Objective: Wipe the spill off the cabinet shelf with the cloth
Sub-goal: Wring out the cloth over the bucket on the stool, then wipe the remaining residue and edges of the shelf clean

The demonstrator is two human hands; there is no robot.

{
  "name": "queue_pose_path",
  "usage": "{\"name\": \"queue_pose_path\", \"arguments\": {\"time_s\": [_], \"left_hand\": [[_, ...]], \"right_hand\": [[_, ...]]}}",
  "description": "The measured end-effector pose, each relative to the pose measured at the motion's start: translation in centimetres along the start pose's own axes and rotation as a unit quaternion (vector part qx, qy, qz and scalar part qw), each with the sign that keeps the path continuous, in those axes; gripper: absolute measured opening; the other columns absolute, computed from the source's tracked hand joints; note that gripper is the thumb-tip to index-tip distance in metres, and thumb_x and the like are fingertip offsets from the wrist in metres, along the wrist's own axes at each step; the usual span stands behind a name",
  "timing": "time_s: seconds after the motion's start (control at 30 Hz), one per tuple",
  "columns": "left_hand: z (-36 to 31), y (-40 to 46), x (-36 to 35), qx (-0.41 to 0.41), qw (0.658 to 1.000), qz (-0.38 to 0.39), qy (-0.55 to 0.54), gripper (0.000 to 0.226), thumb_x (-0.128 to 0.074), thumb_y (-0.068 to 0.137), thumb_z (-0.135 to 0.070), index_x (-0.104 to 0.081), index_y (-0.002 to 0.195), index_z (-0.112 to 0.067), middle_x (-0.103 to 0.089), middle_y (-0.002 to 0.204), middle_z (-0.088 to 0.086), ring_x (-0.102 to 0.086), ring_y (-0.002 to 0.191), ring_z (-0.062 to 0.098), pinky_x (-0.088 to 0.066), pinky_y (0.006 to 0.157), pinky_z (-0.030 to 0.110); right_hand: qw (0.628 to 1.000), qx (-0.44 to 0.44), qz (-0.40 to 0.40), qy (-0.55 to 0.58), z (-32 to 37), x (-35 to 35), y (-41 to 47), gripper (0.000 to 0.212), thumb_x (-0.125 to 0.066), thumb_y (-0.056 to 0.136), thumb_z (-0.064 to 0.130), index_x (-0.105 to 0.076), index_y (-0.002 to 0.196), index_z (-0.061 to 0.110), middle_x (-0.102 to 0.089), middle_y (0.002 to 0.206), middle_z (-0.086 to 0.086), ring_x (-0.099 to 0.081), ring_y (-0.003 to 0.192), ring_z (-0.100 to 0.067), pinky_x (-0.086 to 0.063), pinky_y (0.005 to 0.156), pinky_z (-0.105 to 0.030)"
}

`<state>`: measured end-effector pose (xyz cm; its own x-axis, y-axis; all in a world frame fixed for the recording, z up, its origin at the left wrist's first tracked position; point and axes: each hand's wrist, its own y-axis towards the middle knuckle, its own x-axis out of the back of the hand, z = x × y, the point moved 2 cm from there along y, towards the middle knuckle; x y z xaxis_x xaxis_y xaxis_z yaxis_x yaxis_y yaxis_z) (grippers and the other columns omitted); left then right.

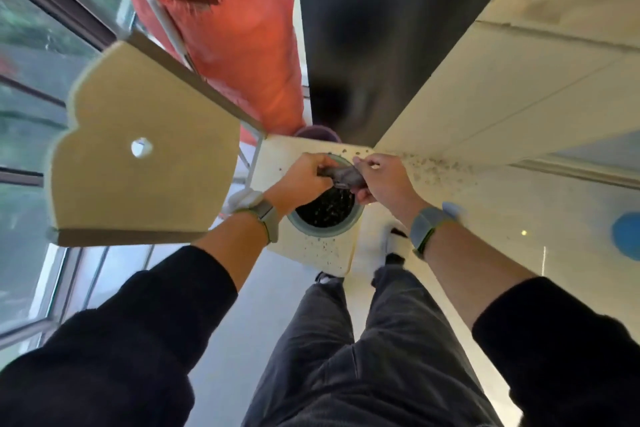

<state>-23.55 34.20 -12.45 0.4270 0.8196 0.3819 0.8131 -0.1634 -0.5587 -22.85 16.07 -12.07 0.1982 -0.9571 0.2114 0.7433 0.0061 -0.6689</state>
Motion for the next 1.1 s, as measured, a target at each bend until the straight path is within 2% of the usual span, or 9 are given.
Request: {"name": "queue_pose_path", "arguments": {"time_s": [0.1, 0.23, 0.33, 0.43, 0.57, 0.67, 0.77, 0.9, 1.1], "left_hand": [[-2.7, -0.2, -0.1, -0.042, 0.994, -0.008, 0.096, 0.029, -0.072, 0.086, -0.012, -0.064, 0.112, -0.019, -0.068, 0.098, -0.006, -0.063, 0.091, 0.013, -0.052, 0.088, 0.028], [-7.3, -0.3, -1.2, -0.06, 0.997, 0.029, 0.037, 0.016, -0.068, 0.093, -0.017, -0.07, 0.109, -0.013, -0.071, 0.087, -0.003, -0.066, 0.073, 0.009, -0.057, 0.073, 0.026], [-11.4, -0.3, -2.9, -0.106, 0.992, 0.016, 0.062, 0.014, -0.071, 0.091, -0.013, -0.071, 0.105, -0.011, -0.072, 0.084, 0.002, -0.066, 0.07, 0.015, -0.057, 0.07, 0.032], [-15.4, -0.2, -5.0, -0.137, 0.987, 0.012, 0.084, 0.022, -0.077, 0.08, -0.018, -0.063, 0.097, -0.015, -0.073, 0.085, 0.006, -0.072, 0.074, 0.025, -0.06, 0.07, 0.043], [-22.2, -0.2, -9.2, -0.156, 0.984, 0.018, 0.08, 0.031, -0.081, 0.082, -0.014, -0.056, 0.098, -0.02, -0.069, 0.084, 0.003, -0.071, 0.062, 0.014, -0.057, 0.057, 0.03], [-25.7, -0.2, -12.3, -0.152, 0.988, 0.024, 0.029, 0.03, -0.081, 0.086, -0.02, -0.06, 0.107, -0.017, -0.073, 0.094, 0.009, -0.076, 0.072, 0.013, -0.064, 0.067, 0.039], [-30.1, 0.1, -16.1, -0.137, 0.988, 0.044, -0.053, 0.032, -0.082, 0.087, -0.022, -0.061, 0.107, -0.01, -0.073, 0.098, 0.018, -0.078, 0.076, 0.031, -0.062, 0.074, 0.054], [-34.6, 0.2, -18.6, -0.13, 0.979, 0.063, -0.142, 0.037, -0.075, 0.093, -0.031, -0.06, 0.114, -0.003, -0.075, 0.099, 0.024, -0.076, 0.085, 0.042, -0.06, 0.074, 0.048], [-41.0, 2.0, -22.2, -0.165, 0.979, -0.008, -0.118, 0.019, -0.056, 0.103, -0.038, -0.071, 0.112, -0.029, -0.074, 0.112, 0.002, -0.07, 0.107, 0.022, -0.058, 0.095, 0.047]], "right_hand": [[0.998, 0.011, 0.035, 0.053, 1.2, 2.2, -1.3, 0.018, -0.07, 0.097, 0.015, -0.071, 0.105, 0.0, -0.071, 0.082, -0.019, -0.07, 0.06, -0.024, -0.065, 0.067, -0.039], [0.993, 0.046, 0.071, 0.08, 2.7, 6.6, -3.1, 0.027, -0.068, 0.092, -0.006, -0.07, 0.116, 0.008, -0.07, 0.1, -0.016, -0.072, 0.069, -0.024, -0.064, 0.077, -0.04], [0.996, 0.075, 0.03, 0.044, 4.0, 10.9, -4.8, 0.016, -0.072, 0.093, 0.005, -0.071, 0.109, 0.006, -0.071, 0.09, -0.017, -0.068, 0.058, -0.024, -0.065, 0.066, -0.043], [0.996, 0.084, -0.035, 0.025, 4.7, 15.3, -6.1, 0.016, -0.076, 0.092, 0.021, -0.072, 0.099, 0.008, -0.07, 0.069, -0.015, -0.059, 0.046, -0.018, -0.057, 0.051, -0.032], [0.991, 0.083, -0.003, 0.1, 5.2, 21.8, -7.4, 0.017, -0.071, 0.095, 0.02, -0.074, 0.108, 0.009, -0.075, 0.082, -0.014, -0.065, 0.061, -0.02, -0.062, 0.065, -0.039], [0.991, 0.104, 0.013, 0.089, 5.3, 26.6, -7.8, 0.017, -0.066, 0.096, 0.011, -0.073, 0.11, 0.004, -0.073, 0.086, -0.016, -0.062, 0.061, -0.023, -0.059, 0.063, -0.038], [0.99, 0.129, -0.012, 0.051, 5.5, 33.2, -8.3, 0.016, -0.07, 0.094, 0.014, -0.074, 0.102, 0.001, -0.071, 0.074, -0.01, -0.056, 0.057, -0.019, -0.056, 0.057, -0.033], [0.986, 0.149, -0.052, 0.05, 5.7, 39.0, -8.6, 0.028, -0.081, 0.088, 0.024, -0.067, 0.081, 0.0, -0.066, 0.063, -0.008, -0.052, 0.052, -0.02, -0.051, 0.05, -0.03], [0.974, 0.205, -0.001, 0.098, 7.1, 45.3, -9.5, 0.047, -0.08, 0.088, 0.031, -0.062, 0.092, -0.012, -0.072, 0.075, -0.01, -0.066, 0.067, -0.021, -0.063, 0.07, -0.04]]}}
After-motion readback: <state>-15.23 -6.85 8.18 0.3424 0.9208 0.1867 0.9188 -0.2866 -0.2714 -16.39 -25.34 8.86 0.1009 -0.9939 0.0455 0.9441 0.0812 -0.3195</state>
